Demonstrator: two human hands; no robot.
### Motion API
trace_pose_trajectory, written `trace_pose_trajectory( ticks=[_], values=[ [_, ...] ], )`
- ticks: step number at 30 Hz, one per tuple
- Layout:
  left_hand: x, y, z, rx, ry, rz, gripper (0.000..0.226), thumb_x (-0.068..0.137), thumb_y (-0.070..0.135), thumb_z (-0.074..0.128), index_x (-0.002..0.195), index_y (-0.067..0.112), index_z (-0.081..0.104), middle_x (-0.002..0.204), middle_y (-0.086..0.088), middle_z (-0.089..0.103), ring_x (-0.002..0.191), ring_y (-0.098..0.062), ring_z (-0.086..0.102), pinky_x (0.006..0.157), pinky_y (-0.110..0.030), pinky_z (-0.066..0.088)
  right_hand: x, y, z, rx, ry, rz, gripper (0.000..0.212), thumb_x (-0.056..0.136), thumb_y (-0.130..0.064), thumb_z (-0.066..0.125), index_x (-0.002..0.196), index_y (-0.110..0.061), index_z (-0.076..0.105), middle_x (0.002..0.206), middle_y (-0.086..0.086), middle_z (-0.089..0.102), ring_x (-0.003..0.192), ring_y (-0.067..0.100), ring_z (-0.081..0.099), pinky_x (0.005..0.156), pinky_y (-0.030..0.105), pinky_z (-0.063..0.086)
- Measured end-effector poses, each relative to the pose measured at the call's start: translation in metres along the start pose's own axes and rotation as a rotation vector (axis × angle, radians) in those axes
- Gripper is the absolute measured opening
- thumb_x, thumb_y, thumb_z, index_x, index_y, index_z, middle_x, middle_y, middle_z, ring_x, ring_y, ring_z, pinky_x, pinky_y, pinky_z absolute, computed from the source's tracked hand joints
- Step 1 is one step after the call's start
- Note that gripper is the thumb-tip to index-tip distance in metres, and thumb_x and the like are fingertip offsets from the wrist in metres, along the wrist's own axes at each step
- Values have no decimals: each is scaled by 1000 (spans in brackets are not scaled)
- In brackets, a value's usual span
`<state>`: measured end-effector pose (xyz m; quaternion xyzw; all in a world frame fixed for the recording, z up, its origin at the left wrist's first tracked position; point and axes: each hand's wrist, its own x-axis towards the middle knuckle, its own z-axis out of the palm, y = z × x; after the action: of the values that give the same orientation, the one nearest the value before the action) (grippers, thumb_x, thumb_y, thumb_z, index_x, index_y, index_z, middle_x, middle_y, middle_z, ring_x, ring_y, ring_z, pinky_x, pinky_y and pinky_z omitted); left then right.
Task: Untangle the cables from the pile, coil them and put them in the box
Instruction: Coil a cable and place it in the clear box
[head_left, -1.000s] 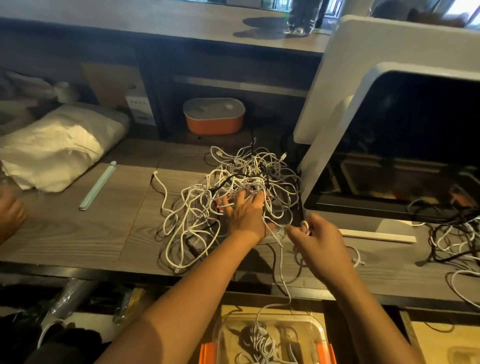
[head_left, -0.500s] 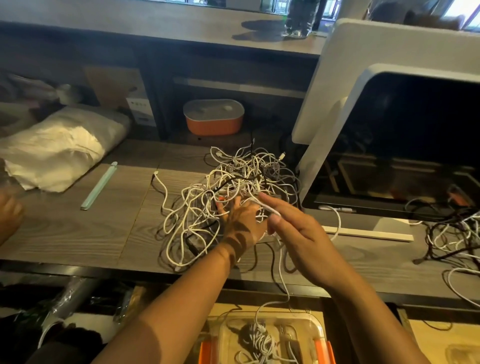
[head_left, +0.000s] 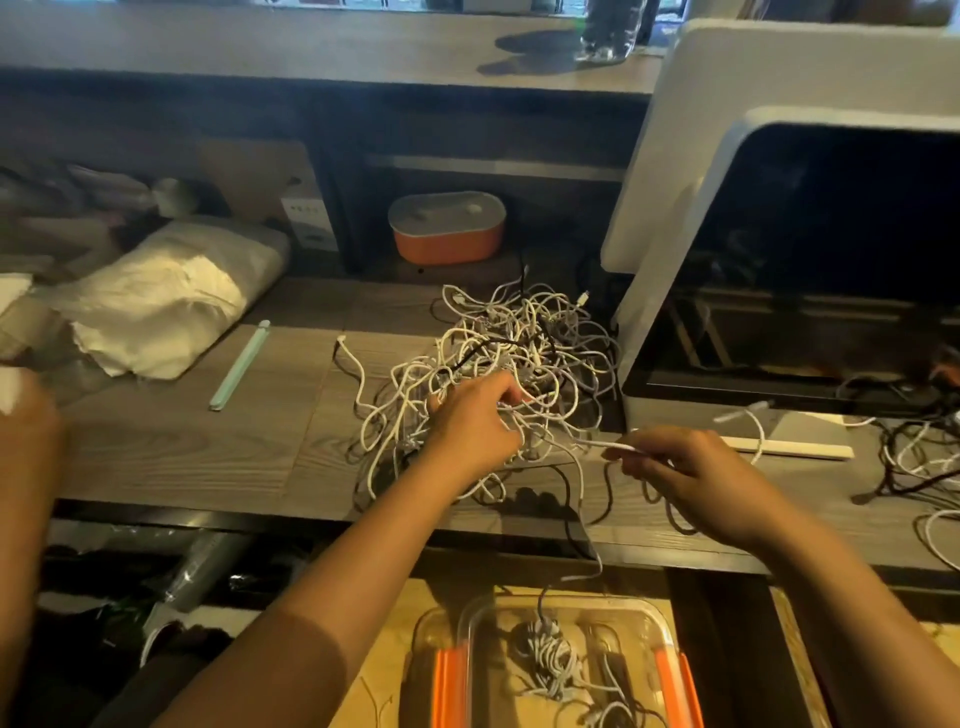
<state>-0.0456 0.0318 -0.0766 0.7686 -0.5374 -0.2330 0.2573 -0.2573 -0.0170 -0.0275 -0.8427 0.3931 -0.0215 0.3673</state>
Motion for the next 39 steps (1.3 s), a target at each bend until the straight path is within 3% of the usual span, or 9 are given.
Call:
trace_pose_trajectory(
  ticks=[3, 6, 11, 20, 26, 30, 33, 36, 39],
  values=[
    [-15, 3, 2, 228, -223, 300, 73, 75, 24, 73, 136, 41, 37, 152, 19, 18, 141, -2, 0, 115, -41, -9, -6, -10, -4, 5, 14, -87, 34, 96, -13, 48, 90, -46, 54, 91, -15, 55, 86, 3, 54, 74, 20, 43],
    [-22, 6, 12, 206, -219, 418, 43, 79, 36, 70, 120, 36, 54, 146, 20, 33, 141, -2, 7, 111, -38, -17, -16, -20, -6, 85, 15, -147, 29, 95, -13, 49, 94, -39, 61, 90, -13, 58, 85, 2, 56, 74, 20, 46],
    [-27, 13, 6, 201, -156, 326, 40, 93, 44, 52, 57, 28, 43, 65, 12, 50, 69, -8, 48, 85, -31, 39, -25, 4, -15, -277, 174, 106, 17, 95, -25, 51, 106, -29, 63, 98, -12, 62, 81, 4, 55, 73, 23, 47],
    [-44, 32, -9, 205, -95, 245, 38, 87, 24, 56, 51, 19, 44, 55, 2, 47, 58, -17, 48, 61, -31, 42, -21, 20, 9, -683, 172, 372, 35, 96, -40, 45, 128, -27, 53, 158, 3, 17, 146, 30, 3, 114, 61, 9],
    [-53, 40, -4, -124, -135, 213, 13, 82, 14, 62, 79, 25, 57, 73, 2, 57, 64, -13, 51, 62, -31, 46, -20, -13, 38, -202, 296, 132, 12, 95, -19, 50, 102, -20, 61, 110, 2, 59, 101, 19, 56, 87, 36, 46],
    [-54, 22, -5, 61, -414, 126, 29, 97, 11, 43, 121, 22, 58, 85, 2, 54, 67, -12, 49, 58, -26, 41, -21, -14, 42, -158, 320, 108, 12, 96, -17, 48, 97, -15, 60, 88, -2, 55, 81, 13, 51, 61, 22, 37],
    [-59, 12, -9, -385, -560, -24, 36, 100, 10, 37, 129, 25, 54, 95, 0, 59, 75, -8, 52, 59, -14, 43, -20, -9, 40, -184, 299, 160, 16, 98, -18, 46, 101, -12, 61, 90, 1, 57, 81, 14, 52, 64, 24, 37],
    [-67, 9, -8, -1237, -580, -44, 37, 98, 9, 34, 126, 15, 57, 132, -5, 56, 126, -18, 48, 104, -27, 39, -20, -3, 44, -174, 143, 227, 17, 99, -18, 42, 100, -14, 58, 87, 1, 56, 75, 12, 53, 64, 23, 44],
    [-75, 28, -1, -1451, -587, 72, 35, 97, 18, 33, 108, 9, 65, 114, -9, 66, 124, -20, 52, 104, -34, 39, -20, -9, 60, -282, -104, 206, 16, 99, -21, 41, 93, -19, 55, 96, 1, 59, 86, 14, 57, 81, 30, 51]
  ],
)
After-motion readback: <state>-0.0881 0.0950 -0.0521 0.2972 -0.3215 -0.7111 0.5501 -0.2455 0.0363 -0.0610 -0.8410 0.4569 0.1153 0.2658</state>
